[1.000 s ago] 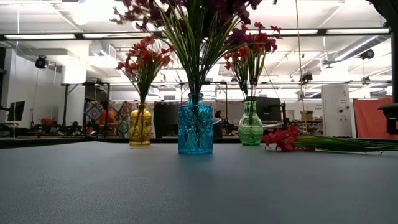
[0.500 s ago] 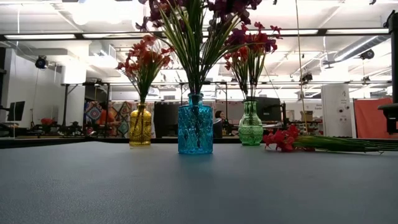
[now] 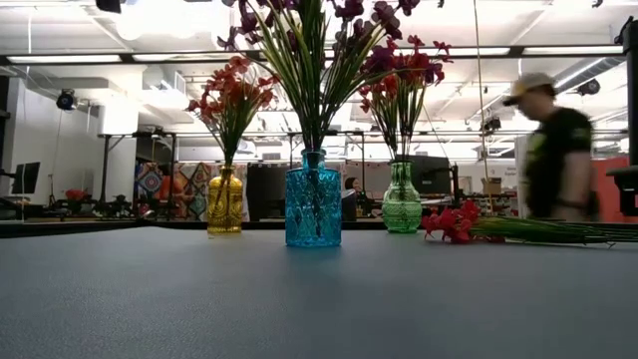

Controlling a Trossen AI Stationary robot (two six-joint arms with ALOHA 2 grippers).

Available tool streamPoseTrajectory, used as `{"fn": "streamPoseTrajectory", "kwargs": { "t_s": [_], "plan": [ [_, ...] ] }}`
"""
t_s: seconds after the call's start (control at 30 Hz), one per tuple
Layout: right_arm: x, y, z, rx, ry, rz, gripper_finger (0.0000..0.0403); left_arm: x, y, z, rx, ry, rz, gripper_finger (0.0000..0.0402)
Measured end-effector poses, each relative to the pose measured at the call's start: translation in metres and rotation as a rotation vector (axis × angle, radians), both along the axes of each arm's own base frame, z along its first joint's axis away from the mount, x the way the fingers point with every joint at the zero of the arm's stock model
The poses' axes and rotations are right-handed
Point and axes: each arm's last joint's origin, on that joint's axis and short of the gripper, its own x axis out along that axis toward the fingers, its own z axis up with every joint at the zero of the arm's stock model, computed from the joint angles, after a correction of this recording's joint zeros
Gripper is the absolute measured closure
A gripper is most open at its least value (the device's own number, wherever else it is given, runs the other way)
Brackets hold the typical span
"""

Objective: Sort flowers into vase by color
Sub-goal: Put the orange flower into the yellow vase

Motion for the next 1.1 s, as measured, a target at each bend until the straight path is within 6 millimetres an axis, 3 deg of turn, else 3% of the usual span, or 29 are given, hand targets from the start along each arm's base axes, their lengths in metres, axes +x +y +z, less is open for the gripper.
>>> {"fn": "streamPoseTrajectory", "kwargs": {
  "t_s": [0.17, 0.33, 0.53, 0.7, 0.87, 1.1],
  "plan": [
    [0.010, 0.010, -0.013, 0.093, -0.032, 0.162, 0.0394, 0.005, -0.016, -0.012, 0.004, -0.029, -0.002, 0.0080],
    [0.011, 0.031, -0.029, 0.074, -0.092, 0.238, 0.0394, 0.008, -0.030, -0.027, 0.007, -0.054, 0.036, 0.0080],
    [0.001, 0.061, -0.054, 0.023, -0.254, 0.223, 0.0394, 0.014, -0.045, -0.044, 0.007, -0.066, 0.100, 0.0080],
    [-0.003, 0.082, -0.076, 0.003, -0.391, 0.197, 0.0394, 0.029, -0.062, -0.047, 0.017, -0.087, 0.159, 0.0080],
    [-0.001, 0.095, -0.089, -0.020, -0.466, 0.126, 0.0394, 0.049, -0.083, -0.038, 0.073, -0.121, 0.230, 0.0080],
    [0.002, 0.103, -0.090, -0.012, -0.525, 0.153, 0.0394, 0.082, -0.097, -0.017, 0.097, -0.163, 0.204, 0.0080]
  ]
}}
